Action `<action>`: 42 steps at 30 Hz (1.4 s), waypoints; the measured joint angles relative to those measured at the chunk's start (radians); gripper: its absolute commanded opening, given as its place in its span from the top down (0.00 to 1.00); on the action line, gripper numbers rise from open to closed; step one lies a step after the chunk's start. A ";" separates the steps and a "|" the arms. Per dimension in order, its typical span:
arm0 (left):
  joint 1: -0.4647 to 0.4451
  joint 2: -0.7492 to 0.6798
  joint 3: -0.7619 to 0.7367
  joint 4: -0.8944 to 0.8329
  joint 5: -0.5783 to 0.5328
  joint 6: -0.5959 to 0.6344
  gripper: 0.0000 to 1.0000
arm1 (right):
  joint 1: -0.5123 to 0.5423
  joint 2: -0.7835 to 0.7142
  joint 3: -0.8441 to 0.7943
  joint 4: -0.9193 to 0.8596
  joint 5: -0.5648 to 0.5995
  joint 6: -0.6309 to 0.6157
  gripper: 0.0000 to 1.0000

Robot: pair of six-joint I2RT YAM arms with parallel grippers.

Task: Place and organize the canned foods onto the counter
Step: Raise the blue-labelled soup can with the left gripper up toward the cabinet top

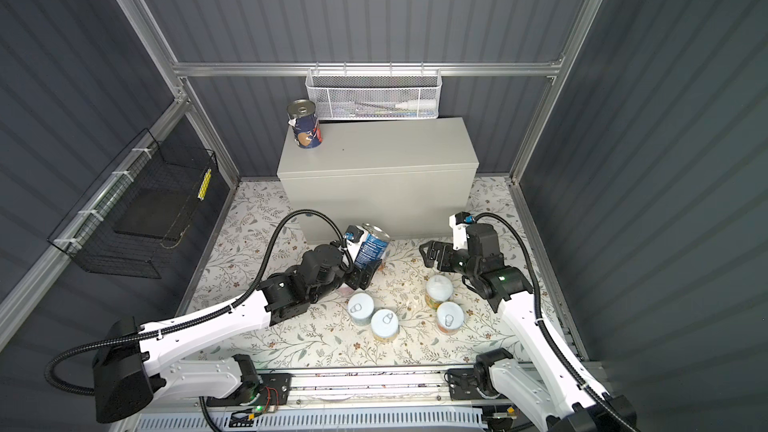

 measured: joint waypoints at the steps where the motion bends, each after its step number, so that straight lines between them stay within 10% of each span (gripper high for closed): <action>1: 0.000 -0.005 0.000 -0.003 -0.003 0.000 0.41 | 0.000 0.000 -0.001 0.007 0.003 0.000 0.01; 29: 0.018 0.082 0.447 -0.101 0.063 0.178 0.38 | 0.000 -0.204 -0.147 0.070 -0.031 0.017 0.01; 42: 0.251 0.222 0.803 -0.246 0.058 0.229 0.36 | 0.000 -0.301 -0.217 0.133 -0.047 0.010 0.01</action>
